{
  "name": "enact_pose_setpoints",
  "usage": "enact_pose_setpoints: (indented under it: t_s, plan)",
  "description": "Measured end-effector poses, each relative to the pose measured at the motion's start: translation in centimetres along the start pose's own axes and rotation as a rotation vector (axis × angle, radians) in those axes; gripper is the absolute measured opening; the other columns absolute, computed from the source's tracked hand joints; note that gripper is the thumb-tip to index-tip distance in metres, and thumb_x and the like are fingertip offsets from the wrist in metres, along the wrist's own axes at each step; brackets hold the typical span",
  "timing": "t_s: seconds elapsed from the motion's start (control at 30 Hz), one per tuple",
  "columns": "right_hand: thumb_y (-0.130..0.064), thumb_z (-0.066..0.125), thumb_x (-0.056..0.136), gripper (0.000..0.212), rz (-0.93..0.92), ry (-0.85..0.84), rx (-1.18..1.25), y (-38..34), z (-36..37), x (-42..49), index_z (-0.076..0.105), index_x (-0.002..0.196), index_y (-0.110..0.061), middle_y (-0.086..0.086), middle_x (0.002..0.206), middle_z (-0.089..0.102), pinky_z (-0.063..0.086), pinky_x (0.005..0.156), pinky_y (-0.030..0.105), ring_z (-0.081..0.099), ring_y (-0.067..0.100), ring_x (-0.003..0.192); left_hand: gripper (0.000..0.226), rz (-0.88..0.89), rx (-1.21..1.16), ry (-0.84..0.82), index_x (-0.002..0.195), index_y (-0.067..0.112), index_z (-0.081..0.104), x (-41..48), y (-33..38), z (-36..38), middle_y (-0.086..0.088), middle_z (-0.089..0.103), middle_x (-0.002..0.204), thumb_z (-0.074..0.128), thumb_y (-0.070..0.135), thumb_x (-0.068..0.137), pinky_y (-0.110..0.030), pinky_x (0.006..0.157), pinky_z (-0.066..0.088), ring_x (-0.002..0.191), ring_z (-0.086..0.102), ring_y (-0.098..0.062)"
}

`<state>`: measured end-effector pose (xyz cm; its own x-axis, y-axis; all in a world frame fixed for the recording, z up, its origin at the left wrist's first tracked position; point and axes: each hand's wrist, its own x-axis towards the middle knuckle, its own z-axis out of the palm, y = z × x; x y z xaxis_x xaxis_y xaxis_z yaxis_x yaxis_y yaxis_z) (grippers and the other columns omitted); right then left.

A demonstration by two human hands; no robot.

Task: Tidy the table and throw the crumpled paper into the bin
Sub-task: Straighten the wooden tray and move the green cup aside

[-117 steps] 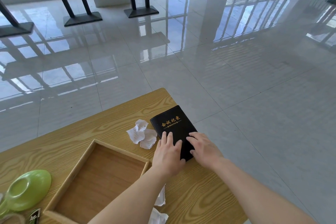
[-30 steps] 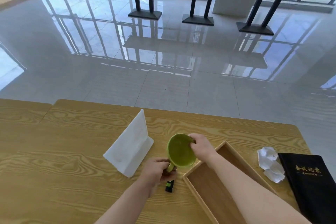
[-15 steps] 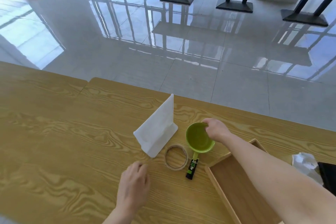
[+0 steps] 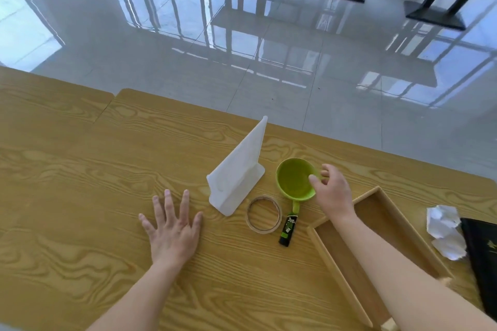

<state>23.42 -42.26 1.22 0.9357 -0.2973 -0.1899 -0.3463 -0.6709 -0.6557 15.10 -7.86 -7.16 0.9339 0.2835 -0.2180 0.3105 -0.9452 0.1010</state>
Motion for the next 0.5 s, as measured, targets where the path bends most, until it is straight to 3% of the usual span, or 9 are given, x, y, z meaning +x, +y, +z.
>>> enact_pose_setpoints:
  t_s: [0.1,0.23,0.37,0.5]
  plan:
    - [-0.033,0.066,0.092,0.041,0.012,0.123,-0.010,0.5,0.7,-2.8,0.056,0.126,-0.014,0.005,0.110,0.062,0.045,0.079,0.032,0.058,0.017,0.095,0.070,-0.001,0.005,0.012,0.153,0.040,-0.011,0.0,-0.2,0.4,-0.005,-0.009,0.164,0.001,0.071,0.091,-0.064,0.113,-0.010,0.149,-0.019,-0.030]
    - [-0.032,0.070,0.089,0.034,0.067,0.194,-0.011,-0.1,2.1,-5.4,0.059,0.114,-0.014,0.002,0.103,0.060,0.041,0.075,0.028,0.056,0.015,0.090,0.070,0.003,0.013,0.025,0.154,0.039,-0.005,0.0,-0.3,0.6,-0.005,-0.004,0.165,0.002,0.070,0.091,-0.065,0.114,-0.007,0.150,-0.014,-0.031]
    - [-0.041,0.070,0.087,0.045,0.317,0.146,0.108,-1.2,3.1,-6.2,0.054,0.119,-0.015,0.001,0.105,0.060,0.049,0.080,0.036,0.059,0.020,0.094,0.071,0.001,-0.001,0.012,0.153,0.040,-0.007,-0.1,-0.4,0.5,-0.004,-0.006,0.165,-0.001,0.070,0.090,-0.064,0.115,-0.009,0.149,-0.017,-0.029]
    - [-0.037,0.072,0.087,0.060,0.504,0.095,0.270,-1.9,4.3,-6.0,0.045,0.135,-0.013,0.002,0.114,0.057,0.053,0.093,0.048,0.066,0.029,0.102,0.070,0.006,-0.009,-0.014,0.153,0.039,-0.008,-0.2,-0.2,0.1,-0.005,-0.009,0.165,0.002,0.069,0.090,-0.064,0.114,-0.010,0.149,-0.019,-0.030]
